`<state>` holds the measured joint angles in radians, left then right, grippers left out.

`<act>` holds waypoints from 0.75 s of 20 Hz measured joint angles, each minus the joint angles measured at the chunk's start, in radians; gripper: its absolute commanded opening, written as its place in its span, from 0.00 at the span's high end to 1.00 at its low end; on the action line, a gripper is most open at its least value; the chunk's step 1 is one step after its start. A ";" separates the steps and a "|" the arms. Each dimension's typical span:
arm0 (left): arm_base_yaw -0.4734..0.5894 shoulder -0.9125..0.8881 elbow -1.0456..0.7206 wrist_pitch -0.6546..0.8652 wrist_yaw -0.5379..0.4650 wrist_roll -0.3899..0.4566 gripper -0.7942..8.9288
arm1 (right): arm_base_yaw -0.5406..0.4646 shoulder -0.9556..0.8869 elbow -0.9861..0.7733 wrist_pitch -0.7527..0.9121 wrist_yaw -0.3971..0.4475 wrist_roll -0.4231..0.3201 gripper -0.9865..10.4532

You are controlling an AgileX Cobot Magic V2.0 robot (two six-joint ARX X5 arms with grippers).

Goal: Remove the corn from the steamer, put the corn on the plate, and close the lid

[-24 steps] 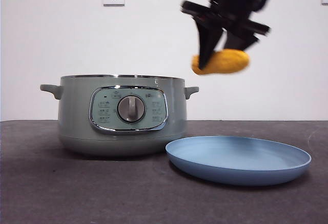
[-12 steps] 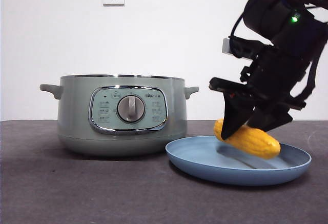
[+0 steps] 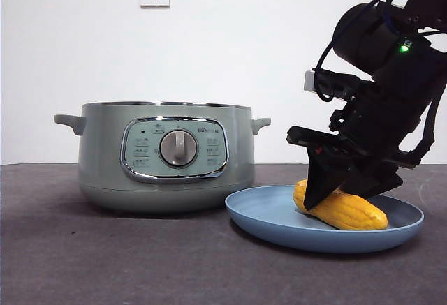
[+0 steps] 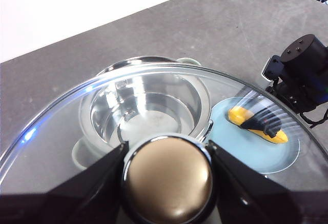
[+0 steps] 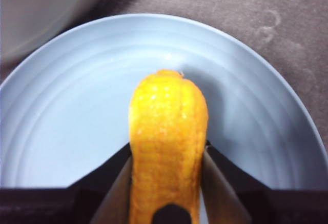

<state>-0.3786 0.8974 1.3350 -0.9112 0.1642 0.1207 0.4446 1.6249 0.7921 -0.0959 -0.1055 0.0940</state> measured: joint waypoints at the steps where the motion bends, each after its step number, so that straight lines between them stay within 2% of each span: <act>1: 0.000 0.010 0.000 0.009 0.002 0.000 0.93 | 0.000 0.000 0.000 0.000 0.000 0.004 0.78; 4: 0.000 0.043 0.000 0.051 0.002 0.000 0.93 | 0.000 0.000 0.000 0.000 0.001 0.011 0.47; 5: 0.000 0.059 0.000 0.078 0.004 0.000 0.93 | 0.000 0.001 0.000 -0.002 0.000 0.014 0.41; 10: 0.000 0.142 0.000 0.185 0.023 0.002 0.93 | 0.000 -0.045 -0.003 -0.024 0.001 0.015 0.41; 15: 0.000 0.266 0.000 0.276 0.023 0.002 0.93 | 0.000 -0.317 -0.003 -0.122 0.001 0.019 0.41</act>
<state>-0.3790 1.1633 1.3350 -0.6353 0.1867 0.1230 0.4446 1.3083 0.7887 -0.2180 -0.1047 0.1135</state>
